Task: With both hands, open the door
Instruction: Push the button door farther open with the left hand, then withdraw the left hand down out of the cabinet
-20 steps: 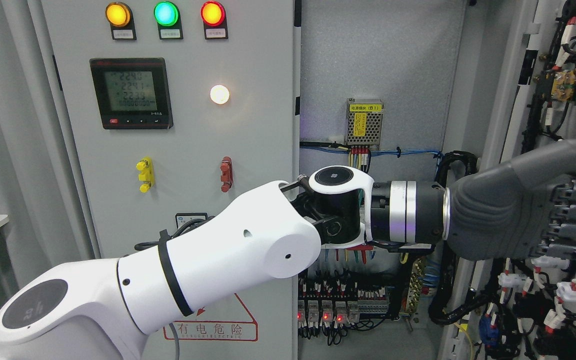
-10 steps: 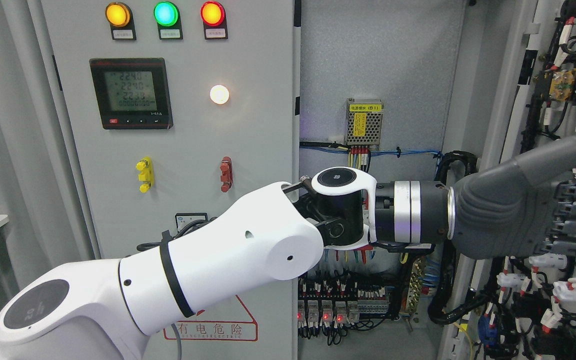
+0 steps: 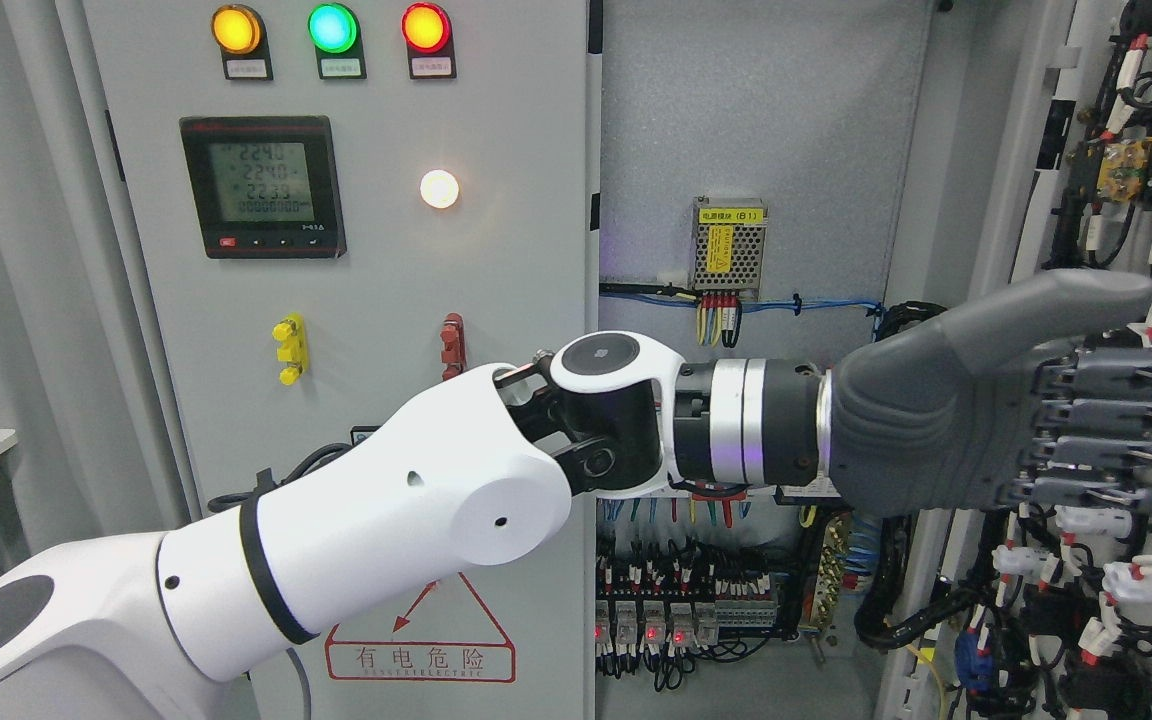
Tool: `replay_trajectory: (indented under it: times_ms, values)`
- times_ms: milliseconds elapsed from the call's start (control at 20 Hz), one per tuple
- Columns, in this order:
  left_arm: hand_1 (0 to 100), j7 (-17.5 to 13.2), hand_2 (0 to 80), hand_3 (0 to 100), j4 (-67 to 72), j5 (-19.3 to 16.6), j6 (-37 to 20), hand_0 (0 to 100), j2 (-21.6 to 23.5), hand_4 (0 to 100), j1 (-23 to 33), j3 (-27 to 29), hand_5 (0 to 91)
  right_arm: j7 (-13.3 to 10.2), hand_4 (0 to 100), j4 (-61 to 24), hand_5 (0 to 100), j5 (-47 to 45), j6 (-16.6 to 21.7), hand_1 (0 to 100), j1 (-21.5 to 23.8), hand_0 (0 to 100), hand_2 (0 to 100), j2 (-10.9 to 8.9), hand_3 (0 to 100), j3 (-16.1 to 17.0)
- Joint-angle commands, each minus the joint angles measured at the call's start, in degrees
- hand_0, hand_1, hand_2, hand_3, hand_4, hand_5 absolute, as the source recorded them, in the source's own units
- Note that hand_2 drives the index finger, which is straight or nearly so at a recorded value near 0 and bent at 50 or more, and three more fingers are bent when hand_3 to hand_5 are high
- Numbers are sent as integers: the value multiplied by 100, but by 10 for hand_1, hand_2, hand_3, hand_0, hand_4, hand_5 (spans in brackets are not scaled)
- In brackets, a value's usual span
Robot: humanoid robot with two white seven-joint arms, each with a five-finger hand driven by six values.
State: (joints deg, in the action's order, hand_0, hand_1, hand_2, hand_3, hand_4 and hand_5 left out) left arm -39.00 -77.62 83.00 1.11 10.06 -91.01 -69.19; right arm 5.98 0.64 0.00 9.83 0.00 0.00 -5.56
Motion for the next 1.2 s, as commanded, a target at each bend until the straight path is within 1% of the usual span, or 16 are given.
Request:
replay_trajectory:
  times_ms: [0, 50, 100, 200, 250, 350, 401, 501, 551, 701, 801, 851, 901, 951, 1001, 1151]
  values:
    - [0, 6, 28, 28, -1333, -837, -243, 289, 1515, 34, 671, 309, 0, 0, 0, 41, 0, -123, -7, 0, 52, 219, 0, -9, 0, 11]
    - [0, 24, 28, 28, -1500, -1030, -286, 289, 1716, 34, 855, 319, 0, 0, 0, 41, 0, -123, -7, 0, 52, 219, 0, -17, 0, 2]
    - [0, 163, 28, 28, -1641, -1310, -356, 289, 1910, 34, 1083, 319, 0, 0, 0, 32, 0, -123, -7, 0, 52, 219, 0, -26, 0, -15]
    - [0, 689, 28, 28, -1791, -1864, -471, 289, 2262, 33, 1540, 327, 0, 0, 0, 15, 0, -123, 2, 0, 52, 219, 0, -70, 0, -24]
    - [0, 883, 28, 28, -1800, -2084, -515, 289, 2394, 33, 1812, 327, 0, 0, 0, 6, 0, -123, 2, 0, 52, 219, 0, -79, 0, -24]
    - [0, 955, 28, 28, -1914, -2392, -524, 288, 2544, 33, 2479, 327, 0, 0, 0, 6, 0, -132, 2, 0, 52, 219, 0, -61, 0, -16]
    - [0, 964, 28, 28, -1976, -2612, -524, 288, 2606, 33, 2857, 336, 0, 0, 0, -11, 0, -132, 2, 0, 52, 219, 0, -44, 0, -24]
    - [0, 964, 27, 28, -1950, -3234, -515, 289, 2694, 33, 3691, 415, 0, 0, 0, -143, 0, -141, 10, 0, 70, 219, 0, -61, 0, 19]
    - [0, 964, 27, 28, -1924, -3586, -498, 288, 2685, 33, 4270, 615, 0, 0, 0, -169, 0, -141, 10, 0, 79, 219, 0, -53, 0, 37]
    - [0, 955, 27, 28, -1696, -4421, -375, 288, 2572, 33, 5985, 1345, 0, -9, 0, -187, 0, -141, 10, 0, 79, 219, 0, -53, 0, 20]
    - [0, 964, 28, 28, -1372, -4897, -305, 289, 2414, 34, 6821, 1627, 0, 0, 0, -213, 0, -141, 10, 0, 79, 219, 0, -53, 0, 20]
    - [0, 990, 28, 28, -1039, -5047, -304, 289, 2326, 34, 7208, 1828, 0, 0, 0, -301, 0, -141, 10, 0, 88, 219, 0, -53, 0, 11]
    - [0, 1025, 28, 28, -740, -5161, -313, 289, 2221, 34, 7577, 2013, 0, -9, 0, -423, 0, -132, 10, 0, 105, 219, 0, -53, 0, 2]
    - [0, 1139, 28, 28, -424, -5250, -322, 288, 2072, 33, 8007, 2259, 0, -9, 0, -581, 0, -132, -7, 0, 140, 219, 0, -61, 0, 2]
    - [0, 1305, 28, 28, -12, -5303, -331, 288, 1896, 33, 8412, 2496, 0, -9, 0, -705, 0, -141, -7, 0, 201, 219, 0, -61, 0, 19]
    - [0, 1885, 28, 29, 1245, -5382, -418, 288, 1255, 33, 9248, 3146, 0, -9, 0, -986, 0, -141, 10, 0, 298, 219, 0, -70, 0, 11]
